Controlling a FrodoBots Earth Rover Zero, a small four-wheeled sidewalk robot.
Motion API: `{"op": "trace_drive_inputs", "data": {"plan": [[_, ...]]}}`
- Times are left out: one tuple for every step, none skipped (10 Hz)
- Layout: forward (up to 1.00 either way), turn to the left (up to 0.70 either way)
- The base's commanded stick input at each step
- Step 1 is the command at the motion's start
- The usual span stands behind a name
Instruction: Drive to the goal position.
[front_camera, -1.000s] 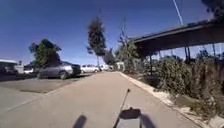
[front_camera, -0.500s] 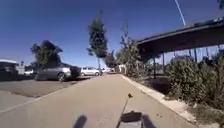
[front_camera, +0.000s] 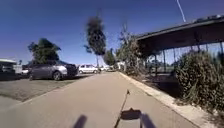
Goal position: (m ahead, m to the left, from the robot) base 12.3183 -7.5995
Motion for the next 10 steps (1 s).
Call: {"op": "trace_drive_inputs", "data": {"plan": [[1.0, 0.0], [1.0, 0.0], [1.0, 0.0], [1.0, 0.0], [1.0, 0.0], [1.0, 0.0], [1.0, 0.0], [1.0, 0.0], [1.0, 0.0], [1.0, 0.0]]}}
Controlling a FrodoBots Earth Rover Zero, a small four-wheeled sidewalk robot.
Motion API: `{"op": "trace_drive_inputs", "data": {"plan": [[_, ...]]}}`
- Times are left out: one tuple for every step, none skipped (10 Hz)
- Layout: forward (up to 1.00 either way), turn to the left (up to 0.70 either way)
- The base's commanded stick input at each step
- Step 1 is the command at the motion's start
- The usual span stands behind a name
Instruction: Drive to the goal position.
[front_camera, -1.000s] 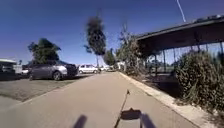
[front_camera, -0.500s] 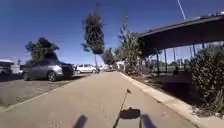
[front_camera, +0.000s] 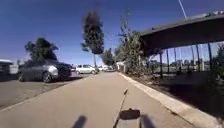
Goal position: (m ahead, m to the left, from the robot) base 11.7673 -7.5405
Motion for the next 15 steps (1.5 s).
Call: {"op": "trace_drive_inputs", "data": {"plan": [[1.0, 0.0], [1.0, 0.0], [1.0, 0.0], [1.0, 0.0], [1.0, 0.0], [1.0, 0.0], [1.0, 0.0], [1.0, 0.4], [1.0, 0.4], [1.0, 0.4], [1.0, 0.4], [1.0, 0.4], [1.0, 0.0], [1.0, 0.0], [1.0, 0.0]]}}
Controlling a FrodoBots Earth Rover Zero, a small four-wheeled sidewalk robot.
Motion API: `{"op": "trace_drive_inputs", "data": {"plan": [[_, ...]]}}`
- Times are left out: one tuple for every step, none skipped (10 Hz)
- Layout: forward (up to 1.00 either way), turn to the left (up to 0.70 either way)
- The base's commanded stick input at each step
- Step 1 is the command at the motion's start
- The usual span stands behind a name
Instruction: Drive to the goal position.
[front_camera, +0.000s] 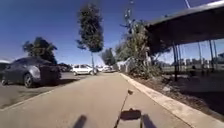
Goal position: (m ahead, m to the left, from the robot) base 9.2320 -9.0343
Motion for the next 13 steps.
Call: {"op": "trace_drive_inputs", "data": {"plan": [[1.0, 0.0], [1.0, 0.0], [1.0, 0.0], [1.0, 0.0], [1.0, 0.0], [1.0, 0.0], [1.0, 0.0], [1.0, 0.0], [1.0, 0.0], [1.0, 0.0], [1.0, 0.0], [1.0, 0.0], [1.0, 0.0]]}}
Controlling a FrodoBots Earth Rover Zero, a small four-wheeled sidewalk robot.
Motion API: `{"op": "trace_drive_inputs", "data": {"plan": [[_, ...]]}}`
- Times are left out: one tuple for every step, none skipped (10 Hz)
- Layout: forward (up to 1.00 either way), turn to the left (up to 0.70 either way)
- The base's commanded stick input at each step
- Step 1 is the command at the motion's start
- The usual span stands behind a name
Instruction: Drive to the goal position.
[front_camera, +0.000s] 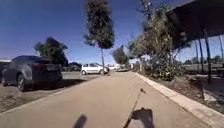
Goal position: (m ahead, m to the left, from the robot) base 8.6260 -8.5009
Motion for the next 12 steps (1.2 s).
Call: {"op": "trace_drive_inputs", "data": {"plan": [[1.0, -0.15], [1.0, -0.3], [1.0, -0.4], [1.0, -0.4], [1.0, -0.4], [1.0, 0.0], [1.0, 0.0], [1.0, 0.0], [1.0, 0.0], [1.0, 0.0], [1.0, 0.0], [1.0, 0.0]]}}
